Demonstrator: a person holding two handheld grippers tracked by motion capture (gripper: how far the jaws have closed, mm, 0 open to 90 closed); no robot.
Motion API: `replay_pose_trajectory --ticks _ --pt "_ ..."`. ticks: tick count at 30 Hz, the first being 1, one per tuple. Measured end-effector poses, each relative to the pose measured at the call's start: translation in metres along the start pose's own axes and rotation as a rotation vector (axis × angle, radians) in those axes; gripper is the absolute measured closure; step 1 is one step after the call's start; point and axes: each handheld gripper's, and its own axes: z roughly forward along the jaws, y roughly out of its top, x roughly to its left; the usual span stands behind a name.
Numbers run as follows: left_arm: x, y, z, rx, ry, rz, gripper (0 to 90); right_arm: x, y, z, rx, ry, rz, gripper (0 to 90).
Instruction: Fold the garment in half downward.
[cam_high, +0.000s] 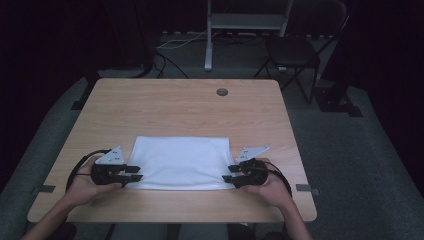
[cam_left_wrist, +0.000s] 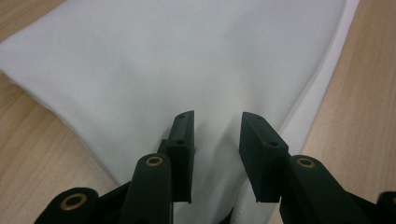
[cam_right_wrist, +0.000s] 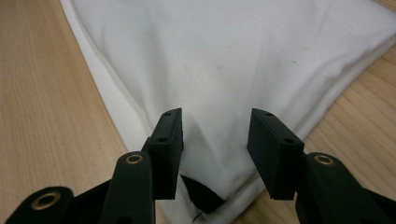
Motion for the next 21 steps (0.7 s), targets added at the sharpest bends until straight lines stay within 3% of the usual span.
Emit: replay_pose_trajectory --ticks 9,21 --pt "0.018 0.015 0.015 0.003 0.031 -0.018 65.5 -0.016 0.008 0.004 0.008 -0.042 0.026 54.6" --pt "0.044 0.027 0.029 -0.016 0.058 -0.094 65.6 -0.042 0.024 0.017 0.002 -0.101 0.073 53.4"
